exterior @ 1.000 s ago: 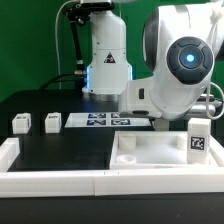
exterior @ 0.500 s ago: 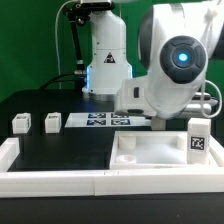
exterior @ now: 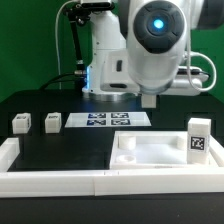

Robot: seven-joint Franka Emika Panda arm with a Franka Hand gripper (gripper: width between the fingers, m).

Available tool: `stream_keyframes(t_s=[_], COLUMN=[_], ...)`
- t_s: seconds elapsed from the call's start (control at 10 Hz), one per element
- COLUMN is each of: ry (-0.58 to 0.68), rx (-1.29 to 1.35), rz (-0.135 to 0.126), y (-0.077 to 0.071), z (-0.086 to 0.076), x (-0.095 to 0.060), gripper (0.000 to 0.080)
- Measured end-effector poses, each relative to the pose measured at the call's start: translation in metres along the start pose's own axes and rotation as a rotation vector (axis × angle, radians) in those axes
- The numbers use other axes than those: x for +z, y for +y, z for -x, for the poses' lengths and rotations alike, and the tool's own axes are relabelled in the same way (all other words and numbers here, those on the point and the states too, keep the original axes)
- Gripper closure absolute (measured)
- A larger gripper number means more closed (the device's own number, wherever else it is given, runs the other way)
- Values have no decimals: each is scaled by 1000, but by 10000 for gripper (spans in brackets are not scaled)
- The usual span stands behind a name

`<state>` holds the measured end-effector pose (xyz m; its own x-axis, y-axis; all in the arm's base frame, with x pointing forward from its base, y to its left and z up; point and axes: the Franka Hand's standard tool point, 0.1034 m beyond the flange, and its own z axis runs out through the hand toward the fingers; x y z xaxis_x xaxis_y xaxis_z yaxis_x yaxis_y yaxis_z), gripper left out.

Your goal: Assemble square table

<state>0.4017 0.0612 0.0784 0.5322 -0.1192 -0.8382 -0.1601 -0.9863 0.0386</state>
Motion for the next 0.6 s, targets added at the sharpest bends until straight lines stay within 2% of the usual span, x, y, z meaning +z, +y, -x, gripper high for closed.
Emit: stream_keyframes(t_s=[0.2,0.3,0.4,0.6], ry=[34,121,198,280], rx=[-3,-8,-16,-38], rz=[-2,-9,-17,-32], y=[-1,-4,-5,0], z=[-4,-10,-9,-7], x=[-2,-6,-9,-33], gripper=[509,509,509,509])
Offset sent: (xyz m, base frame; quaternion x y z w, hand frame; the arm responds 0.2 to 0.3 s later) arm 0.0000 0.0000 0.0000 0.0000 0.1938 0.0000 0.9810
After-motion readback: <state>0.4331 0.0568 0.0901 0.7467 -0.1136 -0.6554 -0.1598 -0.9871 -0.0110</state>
